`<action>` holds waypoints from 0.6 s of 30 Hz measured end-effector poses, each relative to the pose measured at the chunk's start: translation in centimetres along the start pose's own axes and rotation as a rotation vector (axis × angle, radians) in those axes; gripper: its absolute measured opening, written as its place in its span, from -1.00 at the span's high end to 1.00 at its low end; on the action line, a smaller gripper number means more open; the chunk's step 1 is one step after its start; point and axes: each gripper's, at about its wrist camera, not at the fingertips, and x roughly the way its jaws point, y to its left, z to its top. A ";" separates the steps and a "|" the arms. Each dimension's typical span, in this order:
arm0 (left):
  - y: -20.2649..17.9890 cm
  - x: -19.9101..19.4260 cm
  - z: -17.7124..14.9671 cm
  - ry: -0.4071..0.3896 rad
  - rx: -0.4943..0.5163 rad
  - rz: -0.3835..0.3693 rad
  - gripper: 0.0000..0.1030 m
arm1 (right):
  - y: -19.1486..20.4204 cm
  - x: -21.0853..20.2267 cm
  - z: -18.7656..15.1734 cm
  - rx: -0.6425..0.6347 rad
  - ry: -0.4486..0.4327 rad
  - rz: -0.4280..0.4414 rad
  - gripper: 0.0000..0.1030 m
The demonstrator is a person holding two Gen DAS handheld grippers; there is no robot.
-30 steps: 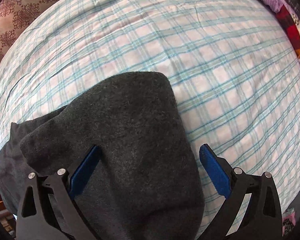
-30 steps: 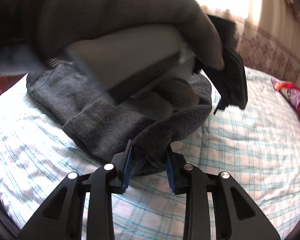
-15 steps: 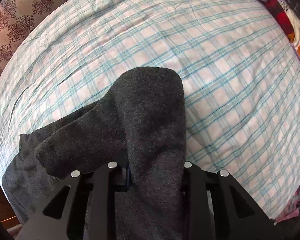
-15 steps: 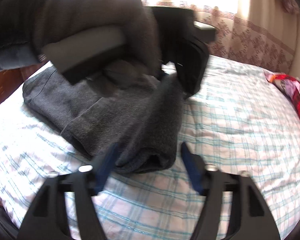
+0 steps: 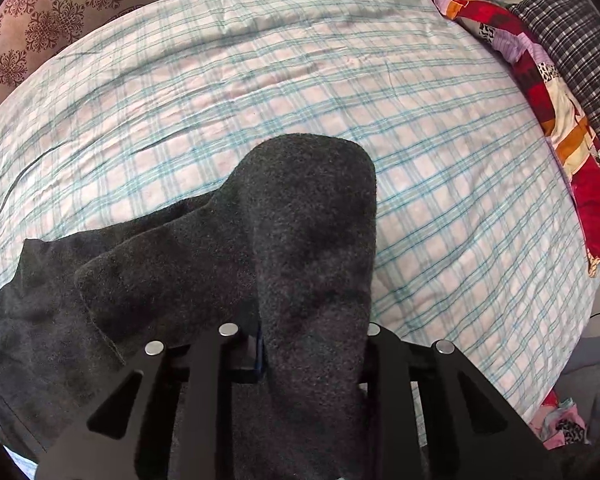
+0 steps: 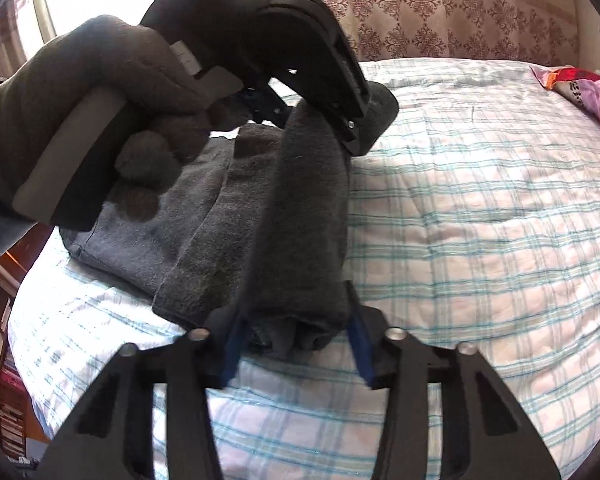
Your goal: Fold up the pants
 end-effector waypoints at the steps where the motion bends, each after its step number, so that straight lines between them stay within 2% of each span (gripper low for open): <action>1: 0.5 -0.2 -0.2 -0.007 -0.007 -0.011 0.55 | 0.1 0.1 0.1 -0.002 0.001 -0.014 0.51; 4: 2.2 -1.3 -0.2 -0.032 -0.038 -0.066 0.55 | 2.4 -0.6 0.3 -0.100 -0.033 -0.071 0.59; 6: 2.7 -1.8 0.3 -0.057 -0.065 -0.105 0.56 | 4.5 -1.4 0.6 -0.190 -0.082 -0.102 0.60; 9: 5.1 -4.6 0.2 -0.112 -0.093 -0.147 0.58 | 8.1 -2.6 1.7 -0.303 -0.169 -0.113 0.61; 14: 11.3 -9.3 -0.9 -0.197 -0.132 -0.198 0.62 | 14.4 -3.3 3.9 -0.437 -0.283 -0.065 0.62; 18: 17.5 -12.4 -3.3 -0.251 -0.178 -0.194 0.62 | 19.8 -2.4 5.0 -0.533 -0.315 -0.011 0.62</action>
